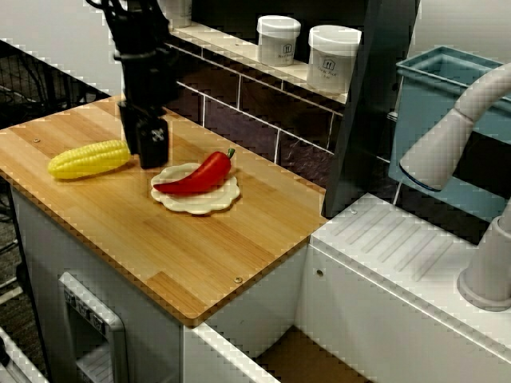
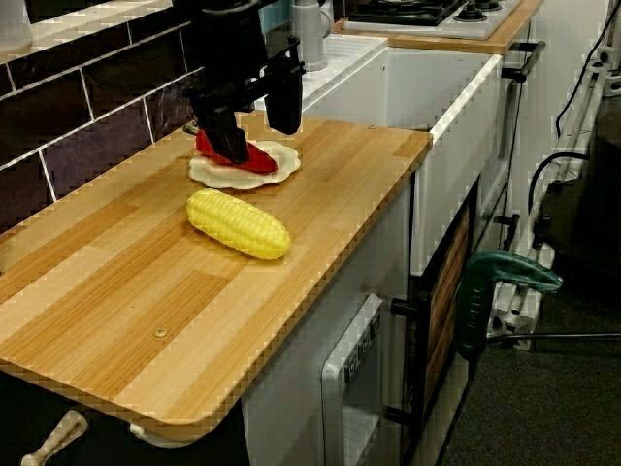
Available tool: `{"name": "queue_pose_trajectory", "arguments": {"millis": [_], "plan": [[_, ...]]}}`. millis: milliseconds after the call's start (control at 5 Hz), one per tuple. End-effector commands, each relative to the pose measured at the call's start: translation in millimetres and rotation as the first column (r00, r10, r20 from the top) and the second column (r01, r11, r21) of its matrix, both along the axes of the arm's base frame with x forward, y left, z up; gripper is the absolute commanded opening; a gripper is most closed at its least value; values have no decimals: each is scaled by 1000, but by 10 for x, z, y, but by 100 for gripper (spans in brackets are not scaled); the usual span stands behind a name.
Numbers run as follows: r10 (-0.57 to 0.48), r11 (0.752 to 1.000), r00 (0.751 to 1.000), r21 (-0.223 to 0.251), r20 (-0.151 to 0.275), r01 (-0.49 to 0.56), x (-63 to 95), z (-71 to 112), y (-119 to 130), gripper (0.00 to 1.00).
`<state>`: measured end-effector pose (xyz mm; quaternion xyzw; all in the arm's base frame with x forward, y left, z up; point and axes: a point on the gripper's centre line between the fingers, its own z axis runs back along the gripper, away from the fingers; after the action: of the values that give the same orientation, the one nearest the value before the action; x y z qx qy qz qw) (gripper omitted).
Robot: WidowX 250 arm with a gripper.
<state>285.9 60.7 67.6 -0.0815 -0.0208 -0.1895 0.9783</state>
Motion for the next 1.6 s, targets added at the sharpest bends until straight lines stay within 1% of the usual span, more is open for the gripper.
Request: {"name": "queue_pose_trajectory", "arguments": {"millis": [0, 200, 400, 600, 800, 1000, 1200, 1400], "plan": [[9, 999, 997, 43, 72, -12, -179, 234, 495, 100], [18, 998, 996, 66, 88, -24, -254, 179, 641, 100], [15, 996, 996, 82, 86, -22, -320, 146, 769, 100], [45, 996, 994, 70, 99, -52, -407, 108, 901, 100], [95, 993, 991, 63, 97, -101, -410, -24, 946, 100], [198, 979, 976, 33, 89, -202, -364, -105, 960, 100], [272, 961, 956, 16, 105, -275, -305, -49, 917, 100], [298, 954, 950, -3, 92, -299, -276, -26, 936, 100]]}}
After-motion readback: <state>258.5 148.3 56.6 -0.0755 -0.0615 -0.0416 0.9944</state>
